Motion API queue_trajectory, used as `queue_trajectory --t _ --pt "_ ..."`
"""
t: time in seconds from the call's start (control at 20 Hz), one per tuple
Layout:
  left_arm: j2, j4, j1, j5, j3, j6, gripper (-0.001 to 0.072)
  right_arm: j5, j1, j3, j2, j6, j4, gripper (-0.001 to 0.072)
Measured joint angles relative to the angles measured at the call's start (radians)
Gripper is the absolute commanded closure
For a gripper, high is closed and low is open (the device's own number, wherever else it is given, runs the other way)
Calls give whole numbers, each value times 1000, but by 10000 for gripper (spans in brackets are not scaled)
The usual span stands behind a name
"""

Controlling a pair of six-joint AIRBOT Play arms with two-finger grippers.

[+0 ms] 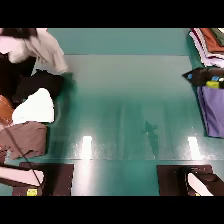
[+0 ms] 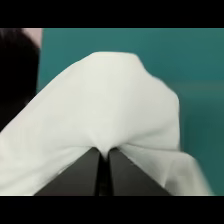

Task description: Fold the shirts.

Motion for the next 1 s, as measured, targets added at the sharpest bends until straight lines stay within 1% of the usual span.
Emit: queue_trajectory --t 0.15,0.25,0.4,0.5,0.55,0.6,0.65,0.7,0.85,0.95,1.0 --pt "185 0 -97 -93 33 31 686 -6 -29 121 0 -6 0 693" --pt "267 1 -182 -175 35 39 686 -6 -44 191 0 -7 0 693" --pt "317 4 -344 -286 -19 24 685 -1 -54 272 0 -8 1 693" --pt "318 3 -468 -327 -100 -1 682 15 -57 308 0 -10 3 693" --pt "307 2 -530 -334 -152 -13 663 26 -58 322 1 -10 3 693" --pt "291 -7 -587 -334 -206 -23 371 39 -58 334 1 -10 3 693" --pt "274 -27 -632 -319 -254 -31 148 53 -59 343 1 -10 3 693" --pt "253 -54 -671 -296 -299 -39 168 67 -59 350 1 -10 3 693" --pt "206 -106 -711 -250 -369 -48 168 103 -59 361 1 -10 3 693" --pt "192 -130 -671 -247 -389 -53 168 119 -59 365 1 -10 4 693" --pt "188 -131 -628 -250 -396 -57 168 123 -59 365 1 -10 4 693"
